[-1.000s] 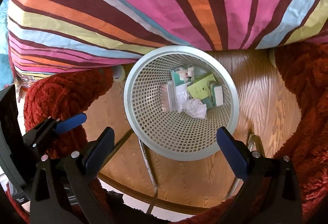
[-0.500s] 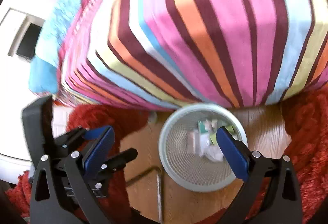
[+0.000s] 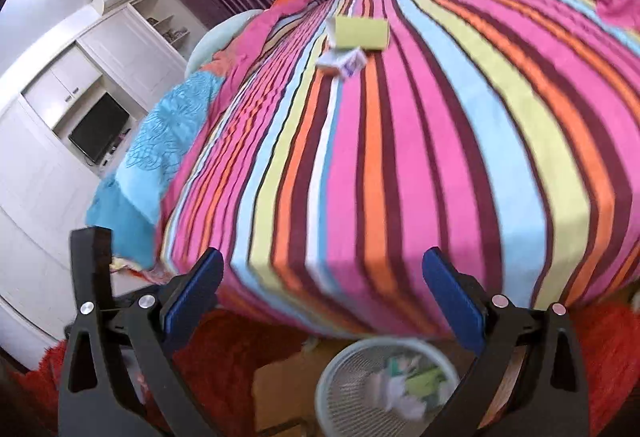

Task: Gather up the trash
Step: 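Move both tools back toward the remaining boxes on the bed, then reach the left tool to the small white box while the right tool reaches the green box, then grasp the small white box with the left tool while the right tool grasps the green box, then carry the white box and green box over the wastebasket with both tools, then open both tools to drop the boxes into the wastebasket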

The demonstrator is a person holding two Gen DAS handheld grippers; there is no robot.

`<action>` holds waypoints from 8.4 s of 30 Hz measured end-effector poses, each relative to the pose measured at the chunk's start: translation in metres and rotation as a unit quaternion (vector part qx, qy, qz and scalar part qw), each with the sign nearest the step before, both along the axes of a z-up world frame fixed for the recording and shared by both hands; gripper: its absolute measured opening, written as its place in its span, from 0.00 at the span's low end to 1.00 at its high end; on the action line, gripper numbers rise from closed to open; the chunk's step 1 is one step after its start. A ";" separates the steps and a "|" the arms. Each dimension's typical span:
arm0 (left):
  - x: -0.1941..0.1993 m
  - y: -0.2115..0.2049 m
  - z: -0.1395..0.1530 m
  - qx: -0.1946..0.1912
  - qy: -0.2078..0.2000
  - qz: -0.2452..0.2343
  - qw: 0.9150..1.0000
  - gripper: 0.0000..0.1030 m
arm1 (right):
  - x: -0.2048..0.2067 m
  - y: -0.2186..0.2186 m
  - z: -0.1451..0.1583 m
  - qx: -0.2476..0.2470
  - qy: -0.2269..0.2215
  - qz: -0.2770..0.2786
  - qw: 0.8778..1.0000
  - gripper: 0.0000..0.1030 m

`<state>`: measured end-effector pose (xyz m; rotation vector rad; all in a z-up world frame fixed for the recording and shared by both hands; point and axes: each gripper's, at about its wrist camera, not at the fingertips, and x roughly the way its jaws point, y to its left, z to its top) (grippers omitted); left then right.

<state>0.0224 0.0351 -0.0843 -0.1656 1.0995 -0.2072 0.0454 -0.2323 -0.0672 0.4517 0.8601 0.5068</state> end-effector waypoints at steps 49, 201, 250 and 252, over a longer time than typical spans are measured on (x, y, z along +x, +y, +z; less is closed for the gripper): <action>0.294 -0.049 0.012 0.022 -0.088 -0.148 0.985 0.90 | 0.257 0.023 0.007 -0.046 0.004 -0.003 0.999 0.92; -0.045 -0.071 -0.147 0.053 0.257 -0.143 0.954 0.79 | -0.032 0.036 -0.173 -0.135 0.373 0.004 0.918 0.74; -0.047 -0.071 -0.149 0.095 0.262 -0.131 0.951 0.93 | -0.032 0.039 -0.182 -0.127 0.397 0.008 0.909 0.93; -0.047 -0.070 -0.146 0.096 0.254 -0.125 0.954 0.93 | -0.032 0.038 -0.179 -0.125 0.392 0.008 0.911 0.93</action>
